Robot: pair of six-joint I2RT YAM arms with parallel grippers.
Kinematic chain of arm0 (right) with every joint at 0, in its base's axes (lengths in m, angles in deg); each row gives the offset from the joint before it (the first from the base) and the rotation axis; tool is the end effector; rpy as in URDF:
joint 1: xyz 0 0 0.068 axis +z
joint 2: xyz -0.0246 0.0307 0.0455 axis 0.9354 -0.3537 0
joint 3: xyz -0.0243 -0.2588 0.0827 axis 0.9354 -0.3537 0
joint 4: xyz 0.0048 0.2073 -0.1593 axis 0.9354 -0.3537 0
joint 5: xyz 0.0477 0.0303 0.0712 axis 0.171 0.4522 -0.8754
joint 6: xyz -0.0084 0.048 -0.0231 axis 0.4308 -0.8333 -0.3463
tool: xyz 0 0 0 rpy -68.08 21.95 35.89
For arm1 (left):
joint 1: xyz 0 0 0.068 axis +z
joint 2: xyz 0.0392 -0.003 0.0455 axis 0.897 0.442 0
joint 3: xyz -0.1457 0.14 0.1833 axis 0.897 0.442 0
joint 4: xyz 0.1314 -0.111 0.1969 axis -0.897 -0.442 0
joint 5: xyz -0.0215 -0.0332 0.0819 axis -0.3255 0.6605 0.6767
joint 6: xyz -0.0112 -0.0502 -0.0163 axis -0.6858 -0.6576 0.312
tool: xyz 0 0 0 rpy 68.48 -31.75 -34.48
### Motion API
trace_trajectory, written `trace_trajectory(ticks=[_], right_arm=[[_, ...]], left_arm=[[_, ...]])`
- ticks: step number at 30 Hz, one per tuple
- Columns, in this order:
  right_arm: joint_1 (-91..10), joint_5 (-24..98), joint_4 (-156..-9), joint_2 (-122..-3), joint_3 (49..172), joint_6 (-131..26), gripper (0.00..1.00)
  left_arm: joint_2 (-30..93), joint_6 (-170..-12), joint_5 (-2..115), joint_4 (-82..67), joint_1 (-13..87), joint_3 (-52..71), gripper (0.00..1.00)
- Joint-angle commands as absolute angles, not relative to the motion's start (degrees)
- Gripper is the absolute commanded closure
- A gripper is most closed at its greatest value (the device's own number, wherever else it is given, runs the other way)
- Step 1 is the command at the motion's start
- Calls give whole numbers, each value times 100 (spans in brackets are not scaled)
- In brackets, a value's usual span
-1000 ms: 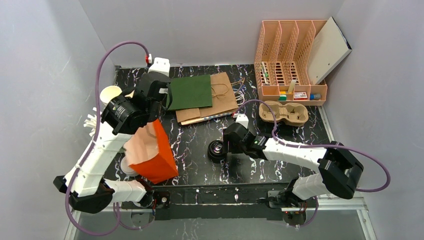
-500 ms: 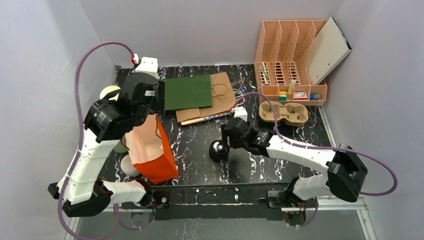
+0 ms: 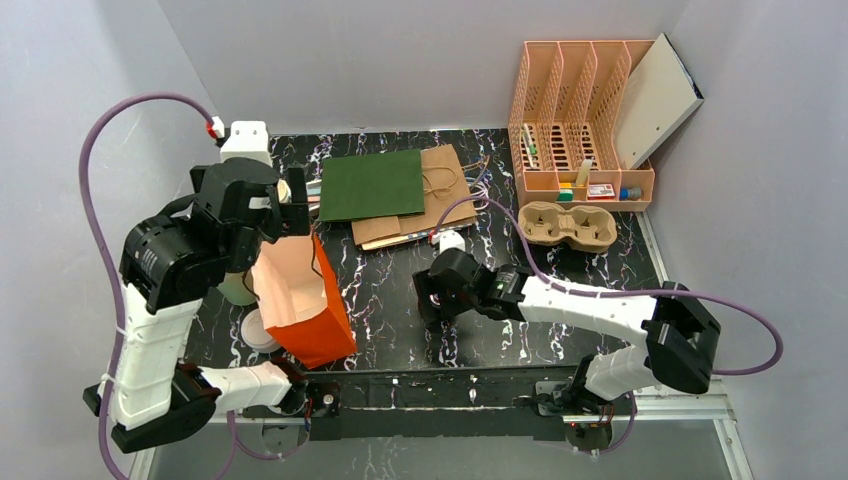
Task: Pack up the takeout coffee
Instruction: Move the cup lid to the center of the board.
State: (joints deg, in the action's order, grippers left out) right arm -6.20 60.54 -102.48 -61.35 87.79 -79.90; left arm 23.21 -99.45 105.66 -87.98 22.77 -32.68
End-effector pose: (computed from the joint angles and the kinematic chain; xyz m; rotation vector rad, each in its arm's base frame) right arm 0.1411 0.2559 0.2383 -0.4630 2.3599 0.4824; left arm 0.1112 -0.0660 0.5248 -0.0530 1.9726 0.0596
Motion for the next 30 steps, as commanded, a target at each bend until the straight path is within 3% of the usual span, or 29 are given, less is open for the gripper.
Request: trace_trajectory(ticks=[1, 17, 30], right_arm=[[-208, 6331, -10440, -6096, 8740, -8579, 2], [53, 7202, -10431, -7144, 8686, -9410, 4], [-1478, 6442, -9394, -7961, 9255, -8280, 21]], left_arm=[[2187, -10078, 10985, -8984, 2304, -3108, 2], [1634, -10287, 11774, -8694, 2305, -3011, 2], [1488, -10254, 11905, -8686, 2305, -2746, 2]])
